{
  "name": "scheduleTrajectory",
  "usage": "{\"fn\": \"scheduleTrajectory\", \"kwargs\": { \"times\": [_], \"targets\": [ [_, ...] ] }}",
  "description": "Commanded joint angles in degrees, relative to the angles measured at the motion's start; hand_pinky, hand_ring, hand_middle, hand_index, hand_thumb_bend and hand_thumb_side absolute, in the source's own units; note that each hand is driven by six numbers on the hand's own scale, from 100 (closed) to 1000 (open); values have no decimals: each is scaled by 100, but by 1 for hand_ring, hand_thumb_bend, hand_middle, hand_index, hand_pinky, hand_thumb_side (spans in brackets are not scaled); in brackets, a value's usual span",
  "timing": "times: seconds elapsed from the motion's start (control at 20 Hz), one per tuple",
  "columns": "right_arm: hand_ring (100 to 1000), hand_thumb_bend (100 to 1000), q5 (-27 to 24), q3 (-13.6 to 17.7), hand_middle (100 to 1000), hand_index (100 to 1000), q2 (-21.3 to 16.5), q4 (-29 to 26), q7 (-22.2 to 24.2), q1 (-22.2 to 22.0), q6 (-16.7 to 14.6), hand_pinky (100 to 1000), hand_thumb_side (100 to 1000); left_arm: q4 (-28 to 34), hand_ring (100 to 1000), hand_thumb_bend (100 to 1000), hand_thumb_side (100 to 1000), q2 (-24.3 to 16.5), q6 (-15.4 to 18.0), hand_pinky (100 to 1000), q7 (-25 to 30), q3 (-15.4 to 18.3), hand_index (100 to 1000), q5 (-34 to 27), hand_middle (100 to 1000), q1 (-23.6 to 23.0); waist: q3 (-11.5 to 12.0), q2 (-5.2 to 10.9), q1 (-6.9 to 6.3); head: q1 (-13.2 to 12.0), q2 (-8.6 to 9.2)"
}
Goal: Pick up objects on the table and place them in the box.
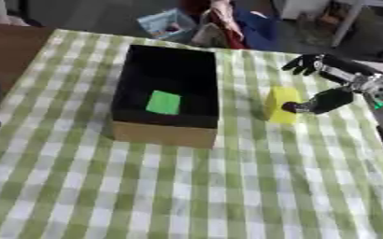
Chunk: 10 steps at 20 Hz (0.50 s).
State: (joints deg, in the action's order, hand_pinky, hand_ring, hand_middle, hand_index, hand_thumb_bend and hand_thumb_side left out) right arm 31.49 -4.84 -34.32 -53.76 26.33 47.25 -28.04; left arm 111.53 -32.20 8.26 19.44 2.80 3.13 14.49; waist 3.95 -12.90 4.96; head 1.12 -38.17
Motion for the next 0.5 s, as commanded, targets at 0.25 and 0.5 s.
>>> {"fn": "scheduleTrajectory", "kwargs": {
  "times": [0.25, 0.5],
  "targets": [
    [815, 450, 199, 228, 824, 893, 17, 295, -134, 137, 56, 807, 454, 144, 503, 465, 445, 43, 15, 725, 114, -8, 701, 19, 512, 14, 37, 46, -84, 167, 10],
    [793, 414, 200, 353, 791, 877, 73, 454, -306, 46, 149, 800, 457, 157, 502, 463, 452, 135, 36, 726, 185, -44, 701, 31, 511, 8, 116, 19, -148, 330, 18]
  ]
}}
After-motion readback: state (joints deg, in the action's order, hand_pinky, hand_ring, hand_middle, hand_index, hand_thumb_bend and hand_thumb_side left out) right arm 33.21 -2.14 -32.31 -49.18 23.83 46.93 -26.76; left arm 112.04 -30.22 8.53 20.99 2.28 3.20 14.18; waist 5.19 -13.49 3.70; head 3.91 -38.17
